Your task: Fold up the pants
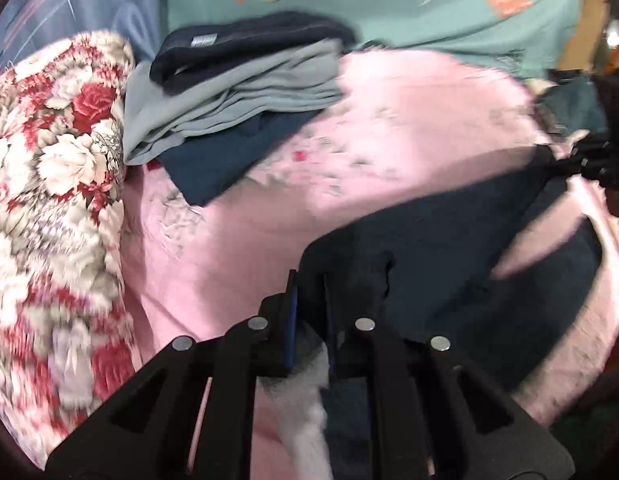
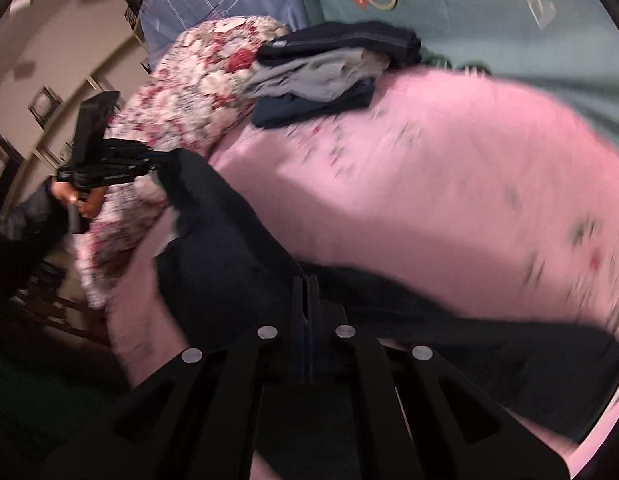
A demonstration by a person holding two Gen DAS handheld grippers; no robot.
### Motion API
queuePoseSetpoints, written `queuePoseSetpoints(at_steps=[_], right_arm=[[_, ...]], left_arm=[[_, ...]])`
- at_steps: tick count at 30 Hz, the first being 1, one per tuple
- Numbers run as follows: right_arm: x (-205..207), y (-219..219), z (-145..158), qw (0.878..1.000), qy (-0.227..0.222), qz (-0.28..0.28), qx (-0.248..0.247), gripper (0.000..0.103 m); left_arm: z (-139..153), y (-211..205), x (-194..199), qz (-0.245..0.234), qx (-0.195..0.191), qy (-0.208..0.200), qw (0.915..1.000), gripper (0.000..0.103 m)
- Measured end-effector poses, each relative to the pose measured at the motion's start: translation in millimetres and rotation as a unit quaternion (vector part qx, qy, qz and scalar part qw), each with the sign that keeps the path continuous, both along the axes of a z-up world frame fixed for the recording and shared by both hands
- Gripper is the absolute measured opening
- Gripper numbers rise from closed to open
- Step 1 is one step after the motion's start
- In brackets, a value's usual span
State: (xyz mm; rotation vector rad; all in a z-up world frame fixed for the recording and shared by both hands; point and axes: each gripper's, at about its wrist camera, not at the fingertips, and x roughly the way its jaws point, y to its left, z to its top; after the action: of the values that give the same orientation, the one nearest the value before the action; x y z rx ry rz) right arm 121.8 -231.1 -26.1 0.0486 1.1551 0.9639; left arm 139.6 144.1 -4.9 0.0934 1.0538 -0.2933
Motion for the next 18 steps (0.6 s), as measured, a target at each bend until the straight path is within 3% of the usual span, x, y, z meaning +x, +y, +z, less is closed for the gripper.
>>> queuePoseSetpoints(at_steps=[1, 3, 7, 10, 12, 13, 18], right_arm=[[-17, -2, -11, 1.000, 0.015, 0.000, -0.005, 0.001], [-47, 0, -50, 0.997, 0.068, -0.014, -0.017, 0.001], [-79, 7, -109, 0.990, 0.118, -0.065, -0.041, 0.005], [-91, 5, -104, 0.987, 0.114, -0.106, -0.028, 0.012], [-99, 8, -93, 0.989, 0.111, -0.098, -0.015, 0.047], [-99, 10, -93, 0.990, 0.102, -0.099, -0.014, 0.052], [-102, 23, -78, 0.989, 0.100, -0.107, 0.017, 0.052]], left_arm=[[5, -1, -19, -0.008, -0.019, 0.005, 0.9998, 0.011], [2, -7, -47, -0.018, -0.020, 0.015, 0.9995, 0.012], [-47, -10, -89, -0.015, -0.018, 0.076, 0.9968, 0.012], [-88, -10, -108, -0.004, 0.000, 0.124, 0.9923, 0.014], [-92, -9, -117, 0.005, 0.000, 0.125, 0.9922, 0.017], [-87, -8, -119, 0.008, -0.004, 0.121, 0.9926, 0.018], [-65, 3, -132, 0.009, 0.001, 0.107, 0.9943, 0.031]])
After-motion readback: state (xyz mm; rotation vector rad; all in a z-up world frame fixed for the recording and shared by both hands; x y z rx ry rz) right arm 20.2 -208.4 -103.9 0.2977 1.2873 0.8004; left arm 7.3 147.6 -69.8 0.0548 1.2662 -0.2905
